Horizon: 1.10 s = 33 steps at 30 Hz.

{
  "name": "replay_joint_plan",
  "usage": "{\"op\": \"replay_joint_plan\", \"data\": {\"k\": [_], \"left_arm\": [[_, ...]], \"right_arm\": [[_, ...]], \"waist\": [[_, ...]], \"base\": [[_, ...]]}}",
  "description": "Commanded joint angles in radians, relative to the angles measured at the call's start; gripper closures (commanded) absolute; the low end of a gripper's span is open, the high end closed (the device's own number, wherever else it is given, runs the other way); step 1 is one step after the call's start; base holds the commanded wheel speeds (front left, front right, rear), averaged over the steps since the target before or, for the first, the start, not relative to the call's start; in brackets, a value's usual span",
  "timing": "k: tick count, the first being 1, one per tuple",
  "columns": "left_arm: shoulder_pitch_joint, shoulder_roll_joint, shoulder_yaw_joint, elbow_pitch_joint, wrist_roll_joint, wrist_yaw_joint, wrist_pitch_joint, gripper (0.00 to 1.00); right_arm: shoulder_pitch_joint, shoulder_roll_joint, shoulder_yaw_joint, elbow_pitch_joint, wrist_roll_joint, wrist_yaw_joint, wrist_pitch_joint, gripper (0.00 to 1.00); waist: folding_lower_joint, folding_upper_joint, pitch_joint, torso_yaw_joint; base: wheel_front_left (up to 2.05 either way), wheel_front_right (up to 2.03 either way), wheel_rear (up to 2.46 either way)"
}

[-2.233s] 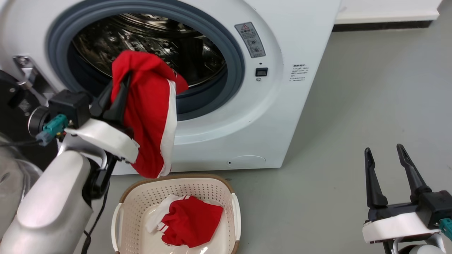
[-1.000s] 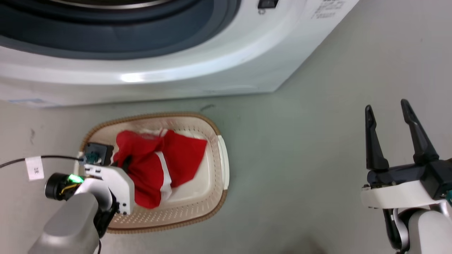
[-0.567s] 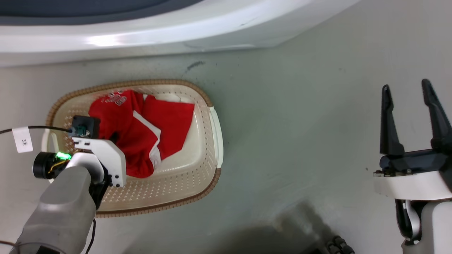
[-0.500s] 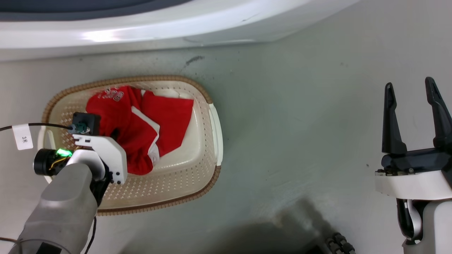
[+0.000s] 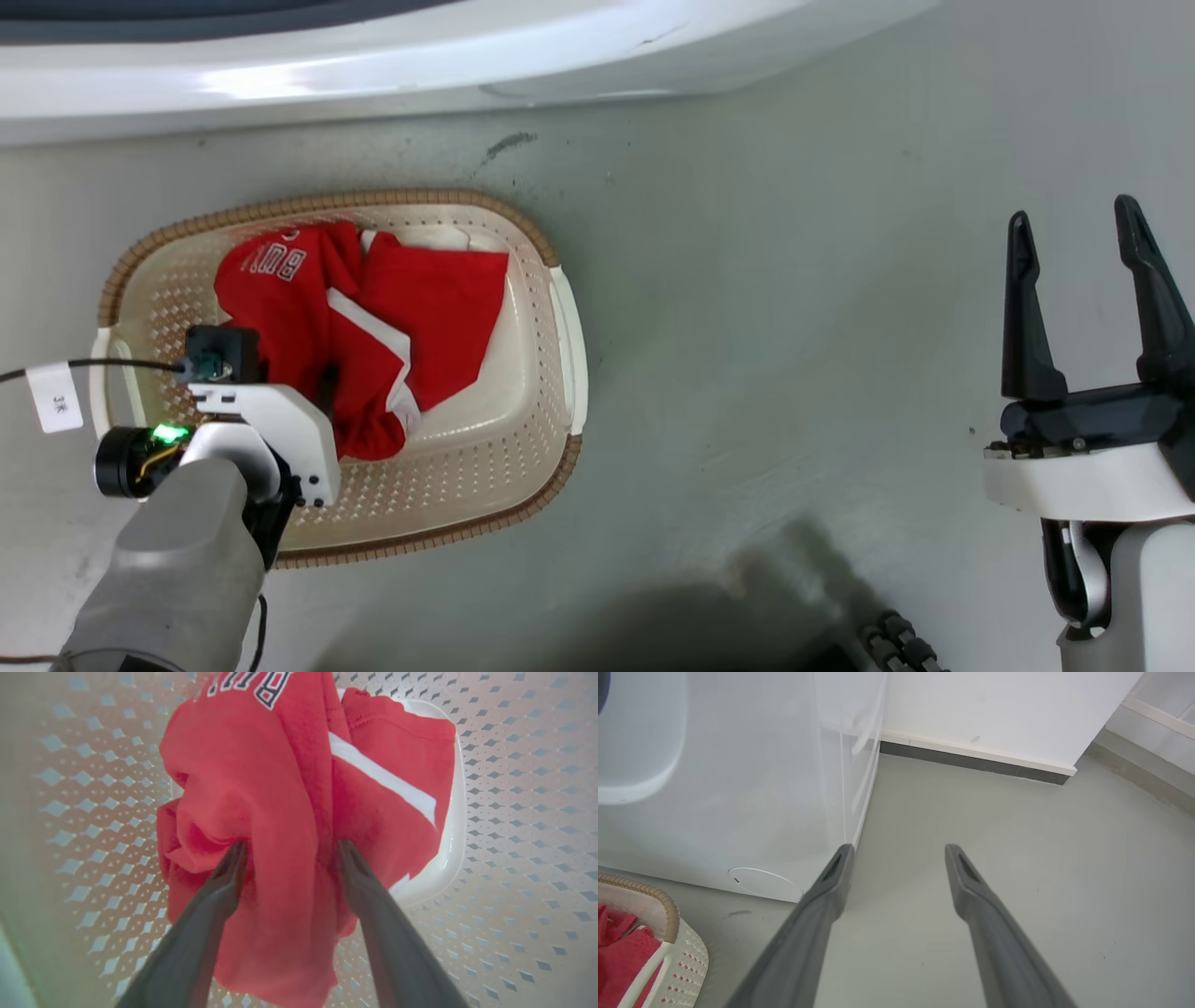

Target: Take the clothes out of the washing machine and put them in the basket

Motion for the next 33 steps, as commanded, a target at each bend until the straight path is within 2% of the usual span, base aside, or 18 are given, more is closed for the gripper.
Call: {"op": "replay_joint_plan", "data": {"k": [1, 9, 15, 19, 25, 29, 33], "left_arm": [[0.016, 0.001, 0.001, 0.004, -0.001, -0.001, -0.011, 0.0], [0.058, -0.024, 0.01, 0.001, -0.017, -0.005, -0.048, 0.0], [0.111, -0.021, 0.048, -0.103, -0.005, -0.002, -0.06, 0.0], [0.176, -0.009, 0.105, -0.221, 0.027, 0.023, -0.06, 0.0], [0.304, -0.003, 0.251, -0.457, 0.103, 0.073, -0.059, 0.0], [0.416, -0.022, 0.375, -0.663, 0.186, 0.099, -0.059, 0.0], [0.534, -0.061, 0.471, -0.862, 0.289, 0.106, -0.059, 0.0]], "right_arm": [[-0.013, 0.0, 0.001, 0.006, 0.002, -0.001, -0.002, 0.0], [-0.006, 0.0, 0.0, 0.045, -0.007, -0.001, -0.002, 0.0], [0.005, -0.001, -0.021, 0.088, 0.049, -0.001, -0.002, 0.0], [0.026, 0.0, -0.035, 0.11, 0.048, -0.001, -0.002, 0.0], [0.079, -0.001, -0.044, 0.138, 0.049, -0.001, -0.002, 0.0], [0.11, 0.0, -0.04, 0.142, 0.034, -0.001, -0.002, 0.0], [0.139, 0.0, -0.046, 0.138, 0.035, -0.001, -0.002, 0.0]], "waist": [[-0.0001, 0.0, -0.026, -0.002], [-0.0001, 0.0, -0.181, 0.013], [-0.0001, 0.0, -0.343, 0.045], [-0.0001, 0.0, -0.451, 0.074], [-0.0001, 0.0, -0.573, 0.112], [-0.0001, 0.0, -0.627, 0.127], [-0.0001, 0.0, -0.659, 0.141]], "base": [[0.0, 0.0, 0.0], [0.0, 0.0, 0.0], [0.0, 0.0, 0.0], [0.0, 0.0, 0.0], [0.0, 0.0, 0.0], [0.0, 0.0, 0.0], [0.0, 0.0, 0.0]]}}
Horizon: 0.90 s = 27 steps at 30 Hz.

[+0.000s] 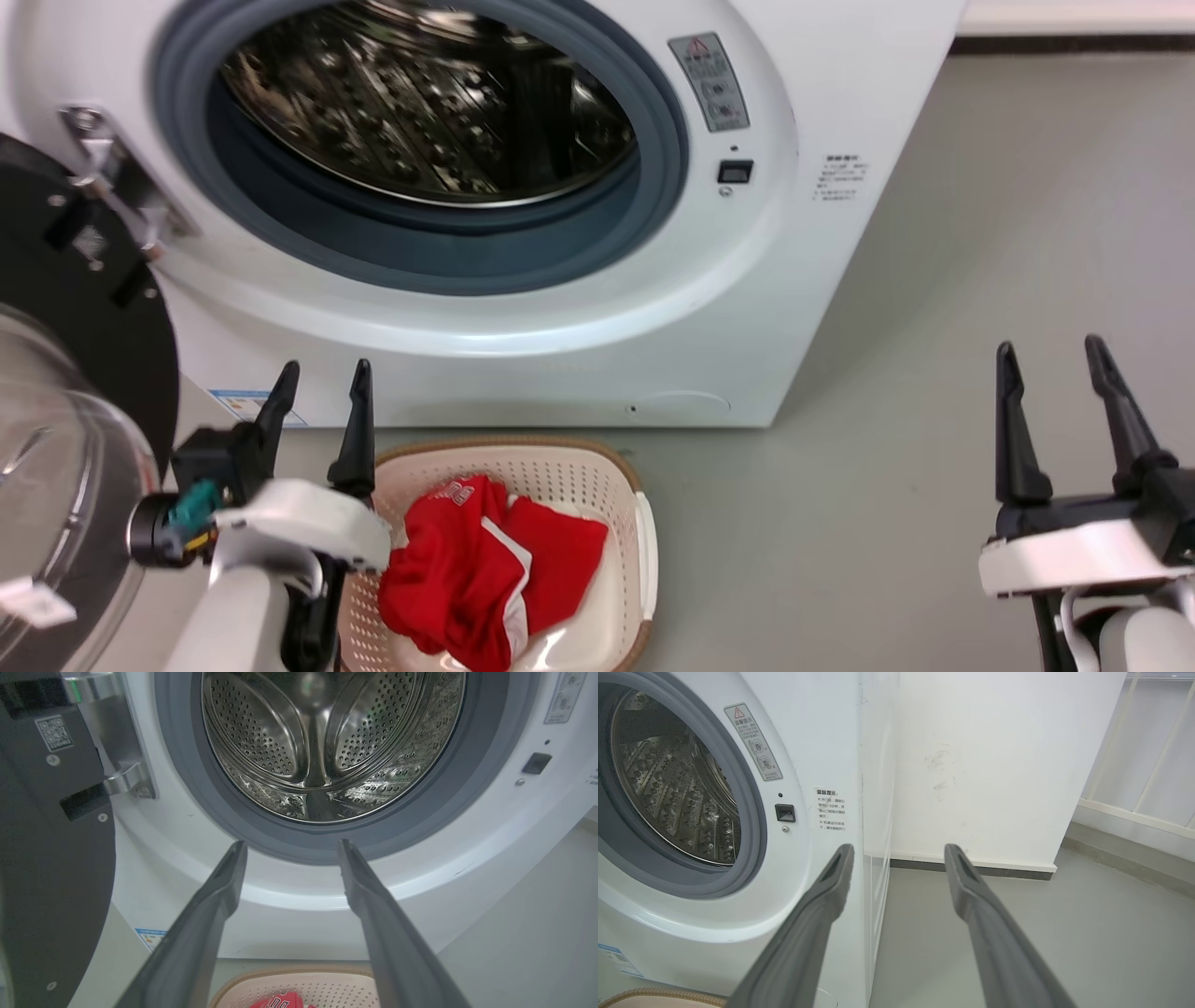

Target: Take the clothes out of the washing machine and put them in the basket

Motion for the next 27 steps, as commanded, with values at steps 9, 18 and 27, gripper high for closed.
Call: {"op": "replay_joint_plan", "data": {"k": [9, 18, 27], "left_arm": [[0.24, -0.111, 0.142, -0.276, 0.182, -0.002, -0.002, 0.0], [0.351, -0.175, 0.187, -0.365, 0.285, -0.021, -0.002, 0.0], [0.396, -0.195, 0.208, -0.371, 0.327, -0.039, -0.002, 0.0]], "right_arm": [[0.09, -0.001, 0.005, -0.013, 0.012, -0.001, -0.002, 0.0], [0.17, -0.001, 0.0, -0.036, 0.04, -0.001, -0.002, 0.0], [0.219, -0.001, 0.01, -0.063, 0.042, -0.001, -0.002, 0.0]], "waist": [[0.0003, -0.0001, -0.111, 0.02], [0.0003, -0.0001, -0.162, 0.015], [0.0003, -0.0001, -0.194, 0.013]], "base": [[0.0, 0.0, 0.0], [0.0, 0.0, 0.0], [0.0, 0.0, 0.0]]}}
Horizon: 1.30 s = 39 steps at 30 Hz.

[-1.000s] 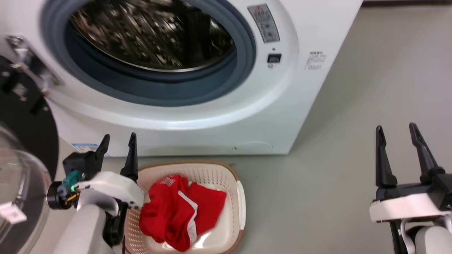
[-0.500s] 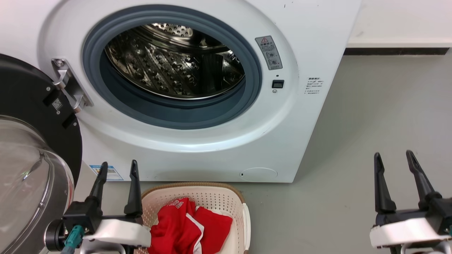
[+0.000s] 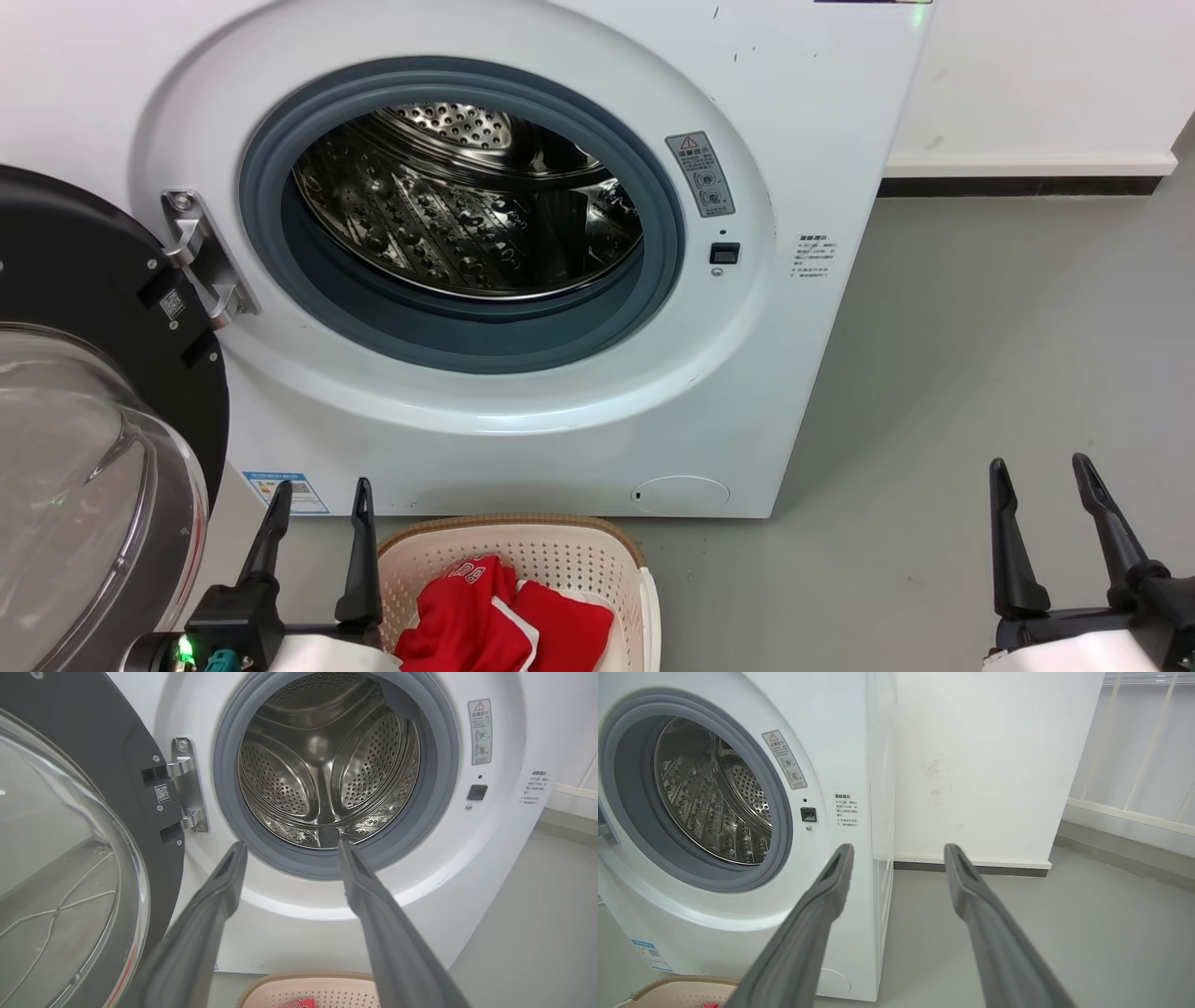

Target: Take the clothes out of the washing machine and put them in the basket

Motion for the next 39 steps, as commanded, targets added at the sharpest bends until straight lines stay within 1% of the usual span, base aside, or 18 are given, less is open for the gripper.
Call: {"op": "replay_joint_plan", "data": {"k": [1, 16, 19, 20, 24, 39], "left_arm": [[0.009, -0.005, 0.004, -0.006, 0.013, -0.001, -0.003, 0.0], [0.0, -0.018, 0.018, 0.011, 0.024, -0.012, -0.003, 0.0], [-0.007, -0.019, 0.02, -0.003, 0.026, -0.017, -0.003, 0.0], [-0.002, -0.017, 0.018, 0.0, 0.021, -0.015, 0.0, 1.0], [0.002, -0.021, 0.019, 0.039, 0.007, -0.015, 0.01, 1.0], [-0.038, -0.021, 0.034, 0.068, -0.294, -0.028, 0.084, 1.0]], "right_arm": [[0.007, -0.001, -0.001, -0.008, 0.004, -0.001, -0.002, 0.0], [-0.007, -0.001, 0.003, -0.005, 0.005, -0.001, -0.002, 0.0], [-0.009, -0.001, 0.003, -0.005, 0.004, -0.001, -0.002, 0.0], [-0.001, 0.0, 0.003, -0.004, 0.001, 0.0, 0.0, 1.0], [0.006, 0.004, 0.006, 0.03, 0.013, 0.0, 0.002, 1.0], [-0.043, -0.012, 0.021, 0.079, 0.343, 0.0, 0.062, 1.0]], "waist": [[0.0001, -0.0001, -0.001, -0.001], [0.0001, -0.0001, 0.003, -0.003], [0.0001, -0.0001, 0.003, -0.003], [0.0001, -0.0001, 0.003, -0.003], [0.0002, -0.0001, 0.003, -0.003], [0.0002, -0.0001, 0.002, -0.001]], "base": [[0.0, 0.0, 0.0], [0.0, 0.0, 0.0], [0.0, 0.0, 0.0], [0.0, 0.0, 0.0], [0.0, 0.0, 0.0], [0.0, 0.0, 0.0]]}}
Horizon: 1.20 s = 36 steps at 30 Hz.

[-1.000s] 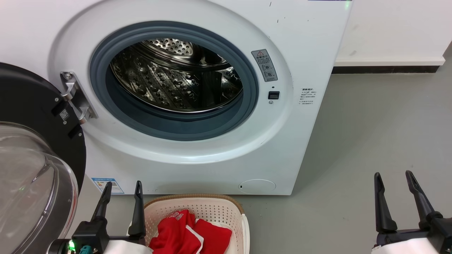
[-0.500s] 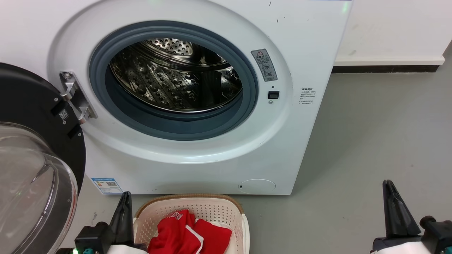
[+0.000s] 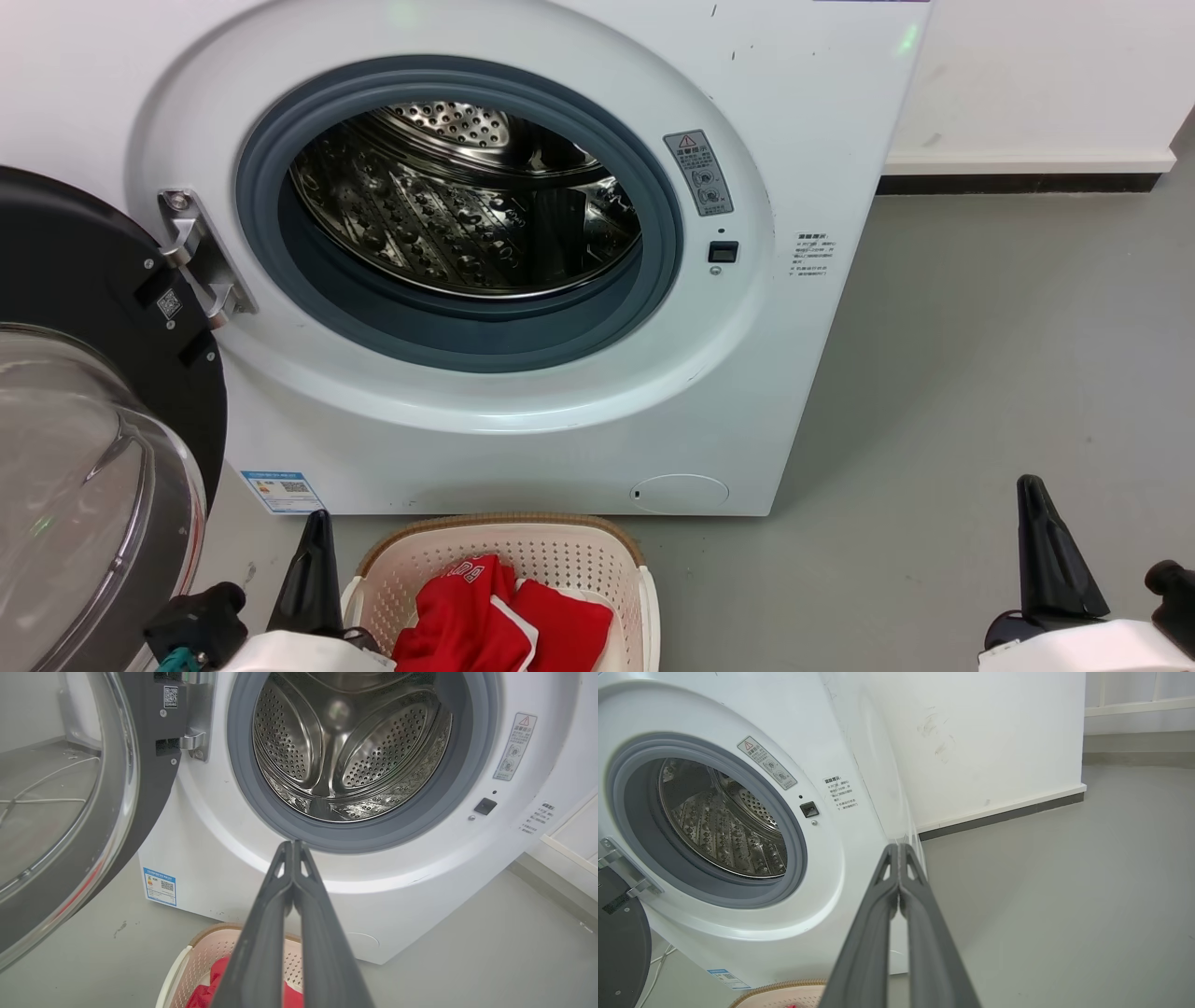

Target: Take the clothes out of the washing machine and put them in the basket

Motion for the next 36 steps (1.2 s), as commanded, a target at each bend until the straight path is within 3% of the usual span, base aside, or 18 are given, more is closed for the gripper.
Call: {"op": "replay_joint_plan", "data": {"k": [1, 36], "left_arm": [[-0.032, 0.001, 0.005, -0.008, -0.045, -0.005, 0.008, 1.0], [-0.1, 0.001, 0.03, 0.041, -0.571, -0.029, 0.135, 1.0]], "right_arm": [[-0.032, -0.01, 0.003, -0.005, 0.05, 0.0, 0.008, 1.0], [-0.117, -0.024, 0.014, 0.082, 0.608, 0.0, 0.125, 1.0]], "waist": [[0.0, 0.0, 0.0, 0.0], [-0.0001, 0.0, -0.002, 0.004]], "base": [[0.0, 0.0, 0.0], [0.0, 0.0, 0.0]]}}
